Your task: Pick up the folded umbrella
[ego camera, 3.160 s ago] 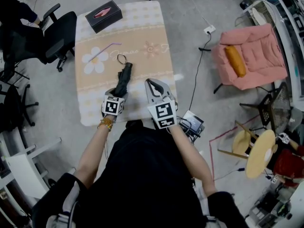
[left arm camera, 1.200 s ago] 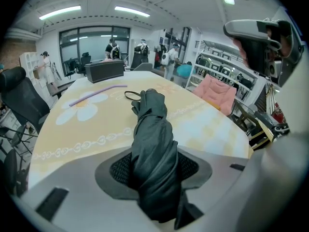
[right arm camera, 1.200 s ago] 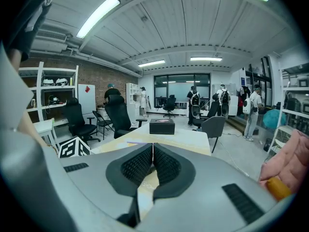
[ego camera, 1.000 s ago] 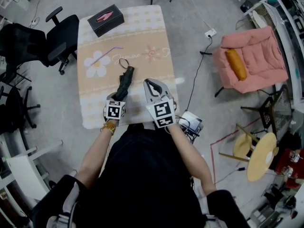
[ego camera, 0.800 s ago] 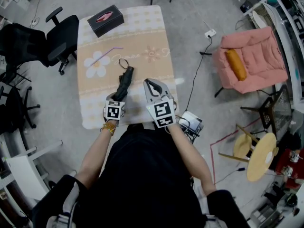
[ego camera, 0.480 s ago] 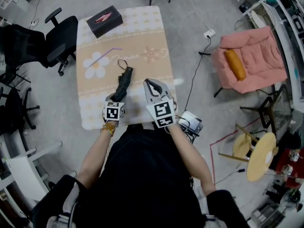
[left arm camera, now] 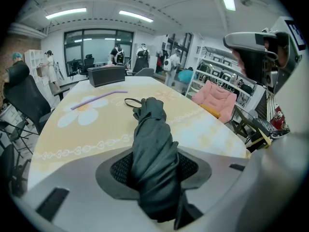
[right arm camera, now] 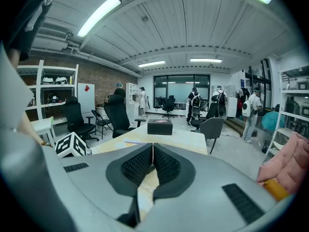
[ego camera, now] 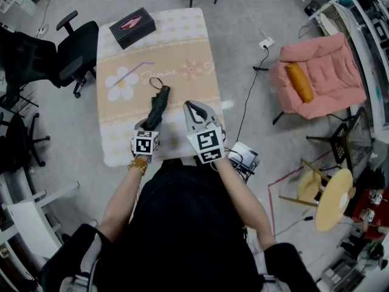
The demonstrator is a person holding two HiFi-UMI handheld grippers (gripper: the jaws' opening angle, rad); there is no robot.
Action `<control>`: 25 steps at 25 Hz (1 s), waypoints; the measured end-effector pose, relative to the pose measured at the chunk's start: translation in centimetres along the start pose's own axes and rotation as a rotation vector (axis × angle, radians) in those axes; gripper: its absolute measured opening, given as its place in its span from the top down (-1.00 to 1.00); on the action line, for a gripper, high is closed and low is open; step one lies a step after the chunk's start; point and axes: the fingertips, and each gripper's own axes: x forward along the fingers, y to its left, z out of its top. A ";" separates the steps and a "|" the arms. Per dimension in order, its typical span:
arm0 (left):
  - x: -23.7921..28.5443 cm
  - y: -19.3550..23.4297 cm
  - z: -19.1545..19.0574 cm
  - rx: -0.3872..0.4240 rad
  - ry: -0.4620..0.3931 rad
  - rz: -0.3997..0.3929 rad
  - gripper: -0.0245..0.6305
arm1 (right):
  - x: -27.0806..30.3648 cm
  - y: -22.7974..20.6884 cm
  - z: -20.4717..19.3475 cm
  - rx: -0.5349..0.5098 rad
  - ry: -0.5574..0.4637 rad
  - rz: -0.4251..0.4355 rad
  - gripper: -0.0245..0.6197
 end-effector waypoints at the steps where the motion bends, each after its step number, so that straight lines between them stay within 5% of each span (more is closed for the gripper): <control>1: -0.1 0.0 0.0 -0.001 -0.001 0.000 0.32 | 0.0 0.0 0.0 -0.001 -0.001 0.000 0.87; 25: -1.5 -0.9 3.2 0.039 -0.074 0.000 0.32 | -0.3 0.4 0.2 -0.005 -0.005 0.001 0.87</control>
